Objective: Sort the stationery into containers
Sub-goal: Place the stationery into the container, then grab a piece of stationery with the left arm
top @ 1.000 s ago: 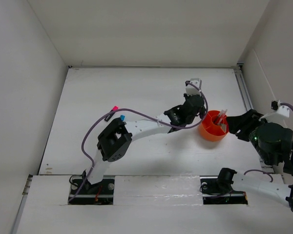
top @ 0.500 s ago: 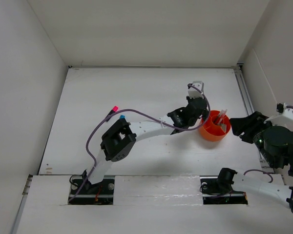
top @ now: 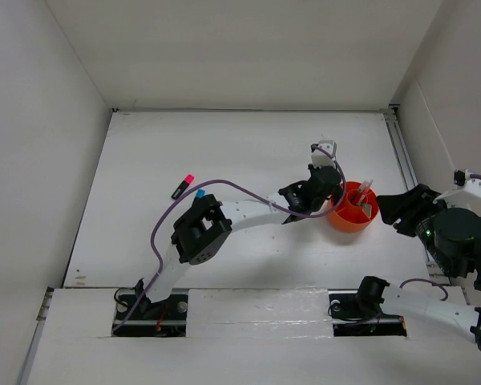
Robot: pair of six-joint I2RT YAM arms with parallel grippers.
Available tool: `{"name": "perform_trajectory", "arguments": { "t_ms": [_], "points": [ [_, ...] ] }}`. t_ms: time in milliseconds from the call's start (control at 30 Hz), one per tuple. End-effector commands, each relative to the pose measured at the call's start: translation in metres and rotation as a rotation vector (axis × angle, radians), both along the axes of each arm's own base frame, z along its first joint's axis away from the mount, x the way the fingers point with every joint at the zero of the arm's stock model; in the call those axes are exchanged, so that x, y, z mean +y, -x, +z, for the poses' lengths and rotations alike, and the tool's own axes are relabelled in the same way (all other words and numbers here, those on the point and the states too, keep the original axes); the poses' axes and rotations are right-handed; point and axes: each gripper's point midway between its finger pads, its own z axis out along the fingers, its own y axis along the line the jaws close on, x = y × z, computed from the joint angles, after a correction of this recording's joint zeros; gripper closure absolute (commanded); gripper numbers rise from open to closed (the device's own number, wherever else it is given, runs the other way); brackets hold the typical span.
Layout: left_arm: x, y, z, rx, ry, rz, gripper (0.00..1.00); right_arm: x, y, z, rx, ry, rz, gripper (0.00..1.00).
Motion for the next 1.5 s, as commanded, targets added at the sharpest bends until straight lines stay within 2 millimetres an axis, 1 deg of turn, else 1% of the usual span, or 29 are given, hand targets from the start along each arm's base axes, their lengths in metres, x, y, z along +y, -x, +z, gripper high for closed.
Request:
{"name": "perform_trajectory", "arguments": {
  "t_ms": [0, 100, 133, 200, 300, 500, 533, 567, 633, 667, 700, 733, 767, 800, 833, 867, 967, 1000, 1033, 1100, 1133, 1167, 1200, 1233, 1267, 1333, 1367, 1433, 1467],
  "points": [
    [-0.009, -0.003, 0.028, -0.022, 0.093, 0.004, 1.0, 0.0, 0.002, 0.002, -0.008, 0.001, 0.02, 0.46],
    [-0.008, -0.003, 0.023, -0.018, 0.085, 0.004, 1.0, 0.002, 0.002, 0.001, -0.005, -0.001, 0.028, 0.46],
    [-0.009, -0.001, 0.023, -0.011, 0.093, -0.002, 0.93, 0.002, 0.002, 0.001, -0.005, -0.001, 0.028, 0.46],
    [-0.009, 0.0, 0.019, -0.004, 0.086, -0.011, 0.84, 0.002, 0.002, 0.001, -0.005, -0.001, 0.028, 0.46],
    [-0.008, 0.003, 0.028, -0.008, 0.098, -0.02, 0.76, 0.002, 0.002, 0.003, -0.011, 0.0, 0.031, 0.46],
    [-0.004, 0.006, 0.042, -0.018, 0.125, -0.03, 0.72, 0.002, 0.002, 0.003, -0.011, 0.0, 0.031, 0.46],
    [0.001, 0.009, 0.056, -0.027, 0.141, -0.03, 0.68, 0.002, 0.002, 0.002, -0.012, 0.01, 0.033, 0.46],
    [0.008, 0.01, 0.054, -0.028, 0.138, -0.018, 0.63, 0.003, 0.001, 0.001, -0.013, 0.019, 0.036, 0.46],
    [0.021, 0.009, 0.066, -0.044, 0.151, 0.019, 0.53, 0.007, 0.0, 0.0, -0.013, 0.022, 0.05, 0.44],
    [0.033, 0.012, 0.079, -0.053, 0.164, 0.035, 0.48, 0.009, 0.0, 0.001, -0.017, 0.021, 0.061, 0.39],
    [0.045, 0.01, 0.085, -0.074, 0.15, 0.071, 0.34, 0.013, -0.001, 0.001, -0.023, 0.024, 0.074, 0.32],
    [0.052, 0.011, 0.091, -0.077, 0.15, 0.083, 0.26, 0.014, -0.002, -0.001, -0.026, 0.019, 0.074, 0.32],
    [0.065, 0.009, 0.111, -0.102, 0.165, 0.092, 0.2, 0.016, -0.003, -0.002, -0.03, 0.03, 0.077, 0.24],
    [0.074, 0.011, 0.108, -0.093, 0.139, 0.102, 0.12, 0.016, -0.003, 0.001, -0.045, 0.007, 0.077, 0.2],
    [0.083, 0.007, 0.114, -0.102, 0.14, 0.106, 0.0, 0.016, -0.002, 0.003, -0.054, 0.0, 0.088, 0.2],
    [0.089, 0.006, 0.117, -0.104, 0.128, 0.101, 0.0, 0.018, -0.003, 0.001, -0.051, 0.003, 0.088, 0.18],
    [0.128, -0.003, 0.133, -0.106, 0.096, 0.161, 0.0, 0.022, -0.004, 0.001, -0.059, 0.013, 0.102, 0.11],
    [0.148, -0.011, 0.141, -0.105, 0.085, 0.2, 0.0, 0.027, -0.006, -0.004, -0.043, 0.03, 0.113, 0.11],
    [0.162, -0.015, 0.134, -0.092, 0.02, 0.215, 0.0, 0.031, -0.008, -0.004, -0.044, 0.042, 0.116, 0.02],
    [0.186, -0.025, 0.128, -0.056, -0.03, 0.23, 0.0, 0.038, -0.009, -0.008, -0.035, 0.055, 0.137, 0.0],
    [0.218, -0.044, 0.125, -0.025, -0.07, 0.251, 0.0, 0.039, -0.01, -0.009, -0.037, 0.068, 0.141, 0.0],
    [0.221, -0.046, 0.117, 0.031, -0.079, 0.172, 0.0, 0.044, -0.01, -0.006, -0.044, 0.046, 0.162, 0.0],
    [0.242, -0.053, 0.113, 0.07, -0.088, 0.196, 0.0, 0.048, -0.01, -0.007, -0.046, 0.052, 0.179, 0.0],
    [0.281, -0.068, 0.116, 0.092, -0.092, 0.264, 0.0, 0.049, -0.008, -0.007, -0.058, 0.045, 0.195, 0.0],
    [0.307, -0.067, 0.104, 0.145, -0.152, 0.29, 0.0, 0.052, -0.008, -0.002, -0.087, 0.046, 0.22, 0.0],
    [0.342, -0.068, 0.099, 0.204, -0.186, 0.289, 0.0, 0.063, -0.003, -0.004, -0.093, 0.045, 0.293, 0.0],
    [0.383, -0.071, 0.082, 0.277, -0.237, 0.347, 0.0, 0.064, -0.001, 0.0, -0.115, 0.052, 0.322, 0.0],
    [0.413, -0.07, 0.066, 0.329, -0.317, 0.348, 0.0, 0.077, 0.002, -0.004, -0.116, 0.053, 0.382, 0.0],
    [0.435, -0.072, 0.041, 0.401, -0.355, 0.364, 0.0, 0.079, 0.002, -0.002, -0.129, 0.065, 0.402, 0.0]
  ]
}}
